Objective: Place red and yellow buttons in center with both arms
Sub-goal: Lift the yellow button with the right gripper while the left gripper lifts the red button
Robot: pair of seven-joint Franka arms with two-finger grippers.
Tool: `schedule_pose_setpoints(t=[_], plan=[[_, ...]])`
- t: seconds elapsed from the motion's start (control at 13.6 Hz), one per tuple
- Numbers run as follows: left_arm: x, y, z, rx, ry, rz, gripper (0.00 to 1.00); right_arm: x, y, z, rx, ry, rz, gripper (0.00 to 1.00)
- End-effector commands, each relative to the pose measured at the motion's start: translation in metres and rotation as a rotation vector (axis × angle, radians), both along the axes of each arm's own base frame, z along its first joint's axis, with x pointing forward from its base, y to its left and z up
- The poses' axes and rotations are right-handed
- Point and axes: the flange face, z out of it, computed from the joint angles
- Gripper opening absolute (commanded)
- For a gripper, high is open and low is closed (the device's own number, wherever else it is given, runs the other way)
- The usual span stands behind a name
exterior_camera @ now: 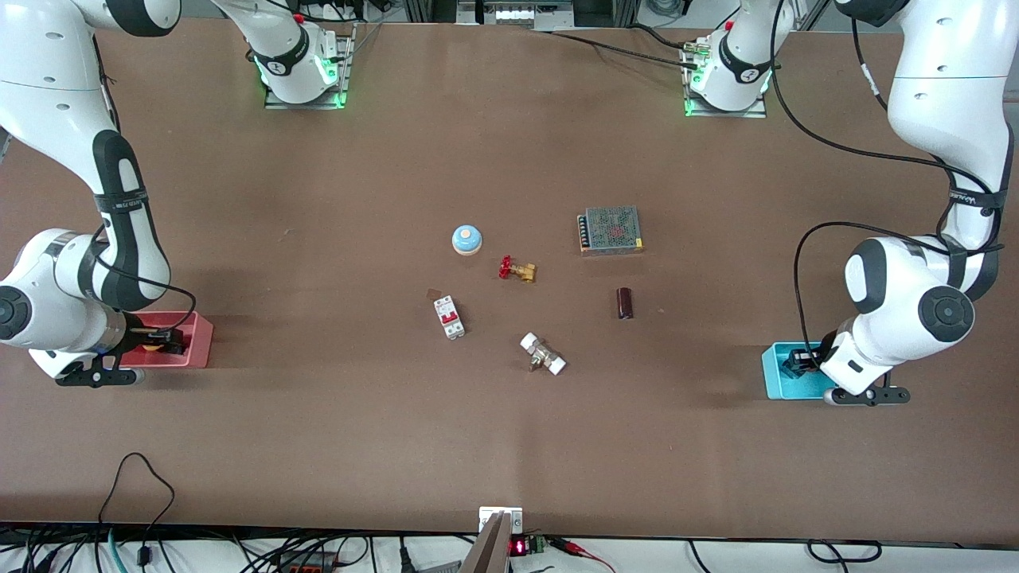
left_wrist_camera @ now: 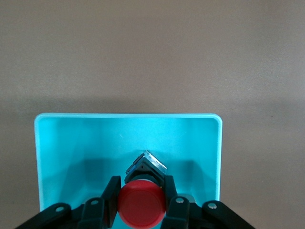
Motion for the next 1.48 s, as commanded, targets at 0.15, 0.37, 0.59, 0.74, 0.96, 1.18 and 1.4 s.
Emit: schedule_pose_setpoints(t=[0.15,0.37,0.59,0.74,0.96,1.18,1.4], plan=[[0.007,0.000,0.034,0.022,-0.037,-0.009,0.10,0.005,-0.001,0.008,0.011,-0.014,0.025,0.30],[0.008,-0.007,0.073,0.038,-0.041,-0.027,0.07,0.007,0.003,0.047,0.017,-0.036,0.027,0.30],[0.011,-0.025,0.116,0.046,-0.021,-0.045,0.07,0.003,0.037,0.130,0.047,-0.043,0.060,0.30],[0.009,-0.045,0.127,0.042,-0.021,-0.016,0.07,-0.005,0.085,0.164,0.109,-0.004,0.090,0.30],[0.007,-0.098,0.120,0.038,-0.015,0.053,0.07,-0.017,0.141,0.174,0.173,0.063,0.060,0.31],[0.003,-0.155,0.095,0.031,0.002,0.117,0.07,-0.030,0.194,0.149,0.183,0.116,0.045,0.31],[0.001,-0.192,0.057,0.019,-0.007,0.155,0.08,-0.049,0.258,0.123,0.179,0.159,0.051,0.30]])
